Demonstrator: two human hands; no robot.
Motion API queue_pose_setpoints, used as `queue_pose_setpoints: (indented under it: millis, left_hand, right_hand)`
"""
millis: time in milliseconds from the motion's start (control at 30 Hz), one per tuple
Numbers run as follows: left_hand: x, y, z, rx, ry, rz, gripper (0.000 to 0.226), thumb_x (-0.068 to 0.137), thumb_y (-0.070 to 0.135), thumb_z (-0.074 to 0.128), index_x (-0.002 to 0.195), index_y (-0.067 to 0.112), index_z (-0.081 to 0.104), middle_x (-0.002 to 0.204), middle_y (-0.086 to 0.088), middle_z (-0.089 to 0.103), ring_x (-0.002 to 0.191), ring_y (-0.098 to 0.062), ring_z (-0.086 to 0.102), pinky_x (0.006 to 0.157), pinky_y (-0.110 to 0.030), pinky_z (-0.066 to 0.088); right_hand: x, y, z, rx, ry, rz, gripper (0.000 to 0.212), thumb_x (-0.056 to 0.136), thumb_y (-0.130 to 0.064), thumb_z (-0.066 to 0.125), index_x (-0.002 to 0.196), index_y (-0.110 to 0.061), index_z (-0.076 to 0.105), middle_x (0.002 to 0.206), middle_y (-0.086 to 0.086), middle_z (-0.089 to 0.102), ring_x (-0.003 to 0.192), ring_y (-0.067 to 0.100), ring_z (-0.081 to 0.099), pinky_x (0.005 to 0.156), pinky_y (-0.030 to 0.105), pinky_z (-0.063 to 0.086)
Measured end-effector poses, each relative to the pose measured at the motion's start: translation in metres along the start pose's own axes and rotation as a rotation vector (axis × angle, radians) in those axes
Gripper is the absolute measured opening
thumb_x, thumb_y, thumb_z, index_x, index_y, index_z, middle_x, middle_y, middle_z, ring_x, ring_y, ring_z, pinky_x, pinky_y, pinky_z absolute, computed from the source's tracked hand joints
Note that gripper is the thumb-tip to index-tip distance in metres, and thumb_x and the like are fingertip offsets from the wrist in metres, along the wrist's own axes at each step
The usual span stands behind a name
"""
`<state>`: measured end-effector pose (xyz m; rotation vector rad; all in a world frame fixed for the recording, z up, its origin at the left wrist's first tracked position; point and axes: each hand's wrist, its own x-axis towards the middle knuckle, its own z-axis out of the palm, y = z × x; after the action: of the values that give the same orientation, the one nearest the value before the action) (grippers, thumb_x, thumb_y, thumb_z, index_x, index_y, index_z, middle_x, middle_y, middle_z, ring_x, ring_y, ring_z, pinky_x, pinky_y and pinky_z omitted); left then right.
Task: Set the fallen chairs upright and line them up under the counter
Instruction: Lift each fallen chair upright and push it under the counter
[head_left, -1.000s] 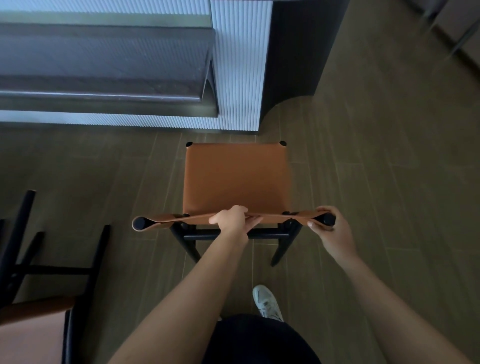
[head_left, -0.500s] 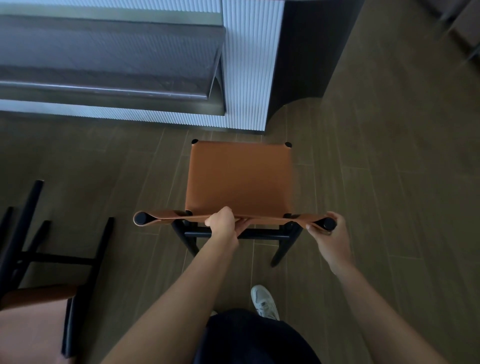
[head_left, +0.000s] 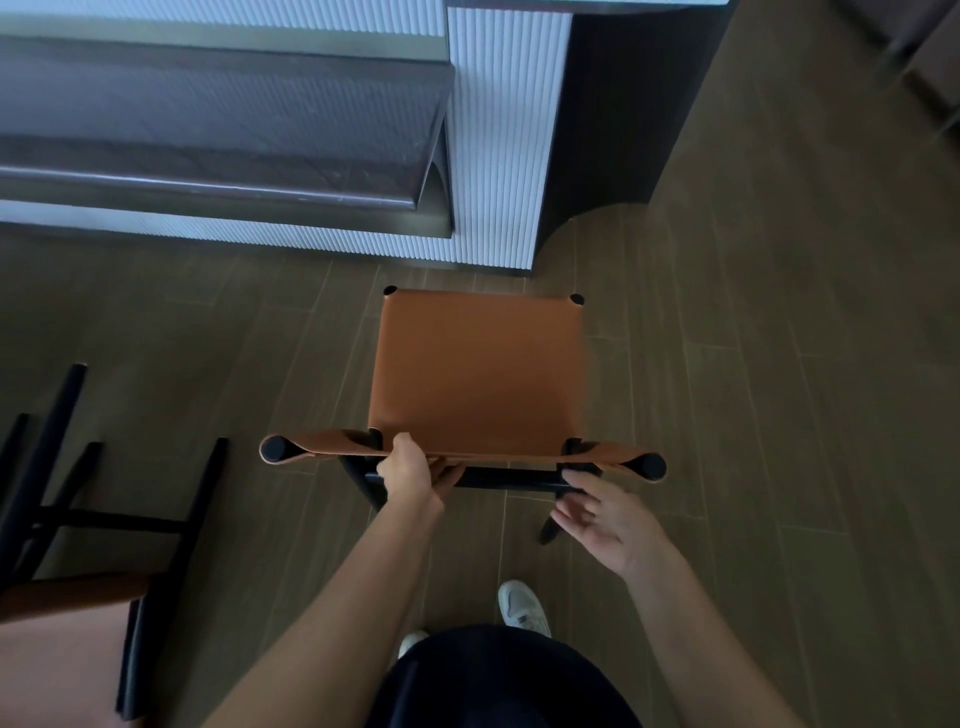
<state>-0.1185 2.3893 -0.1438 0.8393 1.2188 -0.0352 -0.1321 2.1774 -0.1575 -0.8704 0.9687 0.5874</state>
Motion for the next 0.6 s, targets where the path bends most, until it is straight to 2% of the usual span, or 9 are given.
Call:
queue_pose_setpoints:
  millis: [67,167,233,333,367,467,500,533,600]
  left_hand:
    - [0.008,0.010,-0.010,-0.011,0.035,0.005,0.041,0.098,0.024,0.044,0.133,0.003,0.045,0.111,-0.019,0.059,0.094,-0.032,0.061,0.077,-0.050,0.054]
    - [0.018,0.025,-0.021,-0.014,0.076,-0.005,0.035,0.094,0.023,0.050,0.123,0.002,0.051,0.108,-0.018,0.063,0.095,-0.034,0.065,0.076,-0.049,0.056]
    - [0.023,0.034,-0.026,-0.031,0.094,-0.009,0.032,0.090,0.019,0.052,0.118,0.005,0.054,0.112,-0.018,0.064,0.098,-0.035,0.065,0.076,-0.051,0.056]
    - [0.030,0.045,-0.033,-0.066,0.152,0.016,0.022,0.083,0.016,0.054,0.103,0.006,0.055,0.098,-0.015,0.062,0.086,-0.033,0.064,0.064,-0.049,0.056]
    - [0.032,0.047,-0.035,-0.074,0.166,0.028,0.019,0.081,0.014,0.054,0.099,0.007,0.054,0.095,-0.014,0.062,0.083,-0.033,0.064,0.061,-0.047,0.056]
    - [0.036,0.050,-0.043,-0.044,0.140,0.035,0.043,0.071,0.000,0.046,0.113,-0.001,0.054,0.100,-0.020,0.063,0.086,-0.036,0.066,0.062,-0.046,0.058]
    - [0.037,0.048,-0.045,-0.029,0.131,0.043,0.051,0.066,-0.003,0.042,0.116,-0.003,0.053,0.096,-0.021,0.062,0.081,-0.035,0.066,0.061,-0.045,0.059]
    - [0.036,0.047,-0.047,-0.021,0.116,0.050,0.052,0.062,-0.005,0.039,0.113,-0.004,0.051,0.089,-0.019,0.060,0.074,-0.033,0.065,0.056,-0.042,0.059]
    - [0.032,0.047,-0.049,-0.016,0.076,0.045,0.036,0.064,-0.006,0.038,0.098,-0.002,0.050,0.077,-0.015,0.054,0.067,-0.030,0.061,0.047,-0.038,0.056]
  right_hand:
    - [0.001,0.003,0.012,0.133,-0.093,0.021,0.013,0.086,0.007,0.063,0.096,0.001,0.059,0.111,0.022,0.057,0.115,0.035,0.055,0.094,0.048,0.049]
    - [0.004,0.002,0.021,0.205,-0.139,-0.006,0.017,0.087,0.012,0.052,0.083,-0.005,0.053,0.100,0.018,0.056,0.104,0.032,0.055,0.092,0.056,0.048]
    - [0.006,-0.001,0.018,0.274,-0.188,0.009,0.013,0.080,0.005,0.057,0.089,-0.004,0.055,0.103,0.017,0.057,0.109,0.035,0.053,0.081,0.062,0.048]
    - [0.007,-0.011,0.019,0.321,-0.138,0.031,0.040,0.082,-0.011,0.067,0.119,-0.004,0.055,0.122,0.020,0.055,0.120,0.039,0.048,0.078,0.063,0.049]
    - [0.008,-0.013,0.023,0.330,-0.102,0.018,0.042,0.086,-0.013,0.067,0.125,-0.005,0.054,0.124,0.020,0.056,0.120,0.038,0.051,0.077,0.060,0.051]
    - [0.012,-0.010,0.032,0.330,-0.080,-0.044,0.034,0.091,0.000,0.054,0.125,-0.005,0.054,0.125,0.021,0.061,0.110,0.040,0.061,0.075,0.055,0.054]
    - [0.012,-0.009,0.032,0.317,-0.081,-0.051,0.037,0.089,0.006,0.049,0.124,-0.004,0.055,0.125,0.023,0.061,0.108,0.041,0.062,0.075,0.055,0.055]
    - [0.012,-0.008,0.032,0.309,-0.084,-0.051,0.041,0.086,0.010,0.046,0.125,-0.003,0.055,0.124,0.023,0.062,0.108,0.043,0.062,0.075,0.055,0.055]
    - [0.013,-0.009,0.030,0.295,-0.088,-0.047,0.044,0.082,0.012,0.045,0.122,-0.003,0.056,0.120,0.024,0.063,0.108,0.043,0.062,0.074,0.056,0.056]
